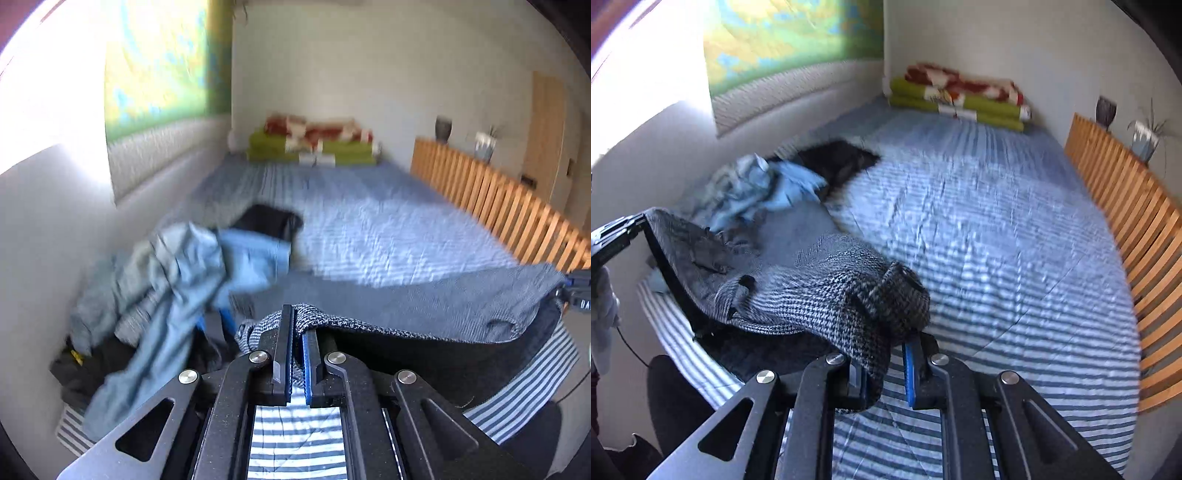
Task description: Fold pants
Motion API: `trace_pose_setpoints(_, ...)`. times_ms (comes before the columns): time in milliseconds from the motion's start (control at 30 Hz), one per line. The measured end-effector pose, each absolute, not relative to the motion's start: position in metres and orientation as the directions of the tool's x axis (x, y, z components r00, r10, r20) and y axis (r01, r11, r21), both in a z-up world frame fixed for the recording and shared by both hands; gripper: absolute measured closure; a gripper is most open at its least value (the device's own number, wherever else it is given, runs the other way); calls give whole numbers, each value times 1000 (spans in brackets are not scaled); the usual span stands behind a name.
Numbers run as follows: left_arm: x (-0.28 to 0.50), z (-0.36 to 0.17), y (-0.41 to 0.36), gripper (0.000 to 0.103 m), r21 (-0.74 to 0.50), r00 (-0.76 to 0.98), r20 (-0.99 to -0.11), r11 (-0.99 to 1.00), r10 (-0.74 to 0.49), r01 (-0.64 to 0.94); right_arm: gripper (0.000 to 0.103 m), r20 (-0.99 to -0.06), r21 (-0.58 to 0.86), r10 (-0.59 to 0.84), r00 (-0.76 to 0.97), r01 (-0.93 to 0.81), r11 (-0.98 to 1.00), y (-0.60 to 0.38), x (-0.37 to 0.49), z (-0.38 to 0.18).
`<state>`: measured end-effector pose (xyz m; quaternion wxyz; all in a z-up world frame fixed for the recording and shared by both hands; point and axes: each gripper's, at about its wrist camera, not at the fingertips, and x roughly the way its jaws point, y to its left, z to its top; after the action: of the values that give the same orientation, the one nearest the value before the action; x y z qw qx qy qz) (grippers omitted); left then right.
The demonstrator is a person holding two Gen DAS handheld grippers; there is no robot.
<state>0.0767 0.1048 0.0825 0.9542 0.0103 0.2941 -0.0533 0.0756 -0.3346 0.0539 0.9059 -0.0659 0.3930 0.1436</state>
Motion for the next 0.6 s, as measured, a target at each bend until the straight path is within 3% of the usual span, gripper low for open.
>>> trace_pose_setpoints(233,20,177,105,100,7,879,-458,989,-131,150,93,-612,-26,250,751,-335,942,-339,5,142)
trace_pose_setpoints(367,38,204,101,100,-34,863,-469,981,-186,193,93,-598,-16,242,764,-313,950,-352,14,172)
trace_pose_setpoints(467,102,184,91,100,-63,814,-552,982,-181,176,93,-647,31,231,727,-278,960,-360,58,158)
trace_pose_setpoints(567,187,130,73,97,11,759,-645,993,-83,118,92,-743,112,224,631,-213,971,-370,135,110)
trace_pose_setpoints(600,219,104,65,95,48,727,-685,993,-46,108,86,-776,111,221,590,-217,970,-370,159,91)
